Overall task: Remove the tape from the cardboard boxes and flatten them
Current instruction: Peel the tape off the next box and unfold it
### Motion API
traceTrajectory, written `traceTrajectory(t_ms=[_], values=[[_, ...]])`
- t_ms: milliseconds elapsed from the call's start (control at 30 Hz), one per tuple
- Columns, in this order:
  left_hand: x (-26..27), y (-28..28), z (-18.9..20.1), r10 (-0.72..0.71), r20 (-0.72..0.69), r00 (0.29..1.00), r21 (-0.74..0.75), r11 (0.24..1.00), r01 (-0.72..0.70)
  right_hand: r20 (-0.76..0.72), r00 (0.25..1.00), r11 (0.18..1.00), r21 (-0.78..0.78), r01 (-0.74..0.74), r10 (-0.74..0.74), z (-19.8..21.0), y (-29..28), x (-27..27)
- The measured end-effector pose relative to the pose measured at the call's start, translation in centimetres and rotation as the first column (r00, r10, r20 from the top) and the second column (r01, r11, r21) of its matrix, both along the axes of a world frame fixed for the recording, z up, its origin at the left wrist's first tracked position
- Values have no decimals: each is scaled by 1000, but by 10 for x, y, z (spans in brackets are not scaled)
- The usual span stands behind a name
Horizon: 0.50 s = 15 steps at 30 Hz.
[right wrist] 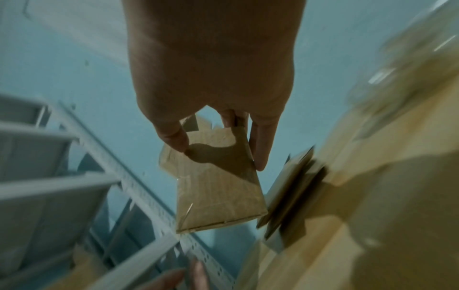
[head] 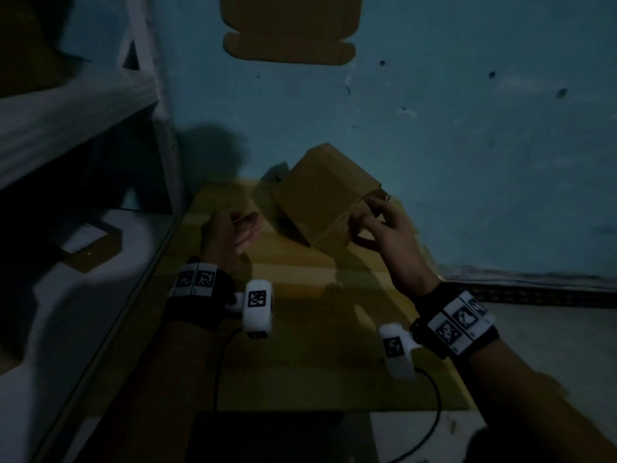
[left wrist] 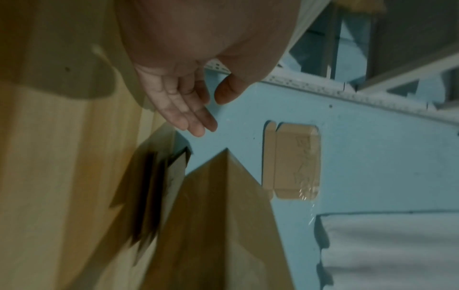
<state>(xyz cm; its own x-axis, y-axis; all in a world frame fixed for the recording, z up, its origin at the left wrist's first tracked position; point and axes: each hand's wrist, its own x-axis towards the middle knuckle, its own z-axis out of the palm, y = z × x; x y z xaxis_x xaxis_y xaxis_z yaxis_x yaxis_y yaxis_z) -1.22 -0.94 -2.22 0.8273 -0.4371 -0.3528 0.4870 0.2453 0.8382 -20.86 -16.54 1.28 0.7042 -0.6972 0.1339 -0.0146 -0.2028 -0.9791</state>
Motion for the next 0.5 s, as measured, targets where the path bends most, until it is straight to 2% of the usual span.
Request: traceTrajectory(t_ms=[233, 367, 500], values=[[-32, -16, -3, -96, 79, 992, 43, 995, 93, 69, 997, 998, 52, 16, -20, -14, -4, -57], [-54, -26, 1, -173, 120, 978, 41, 985, 170, 111, 994, 987, 160, -3, -15, -28, -7, -58], [-57, -31, 0, -175, 201, 964, 63, 984, 166, 124, 992, 957, 285, -57, 22, -38, -12, -46]])
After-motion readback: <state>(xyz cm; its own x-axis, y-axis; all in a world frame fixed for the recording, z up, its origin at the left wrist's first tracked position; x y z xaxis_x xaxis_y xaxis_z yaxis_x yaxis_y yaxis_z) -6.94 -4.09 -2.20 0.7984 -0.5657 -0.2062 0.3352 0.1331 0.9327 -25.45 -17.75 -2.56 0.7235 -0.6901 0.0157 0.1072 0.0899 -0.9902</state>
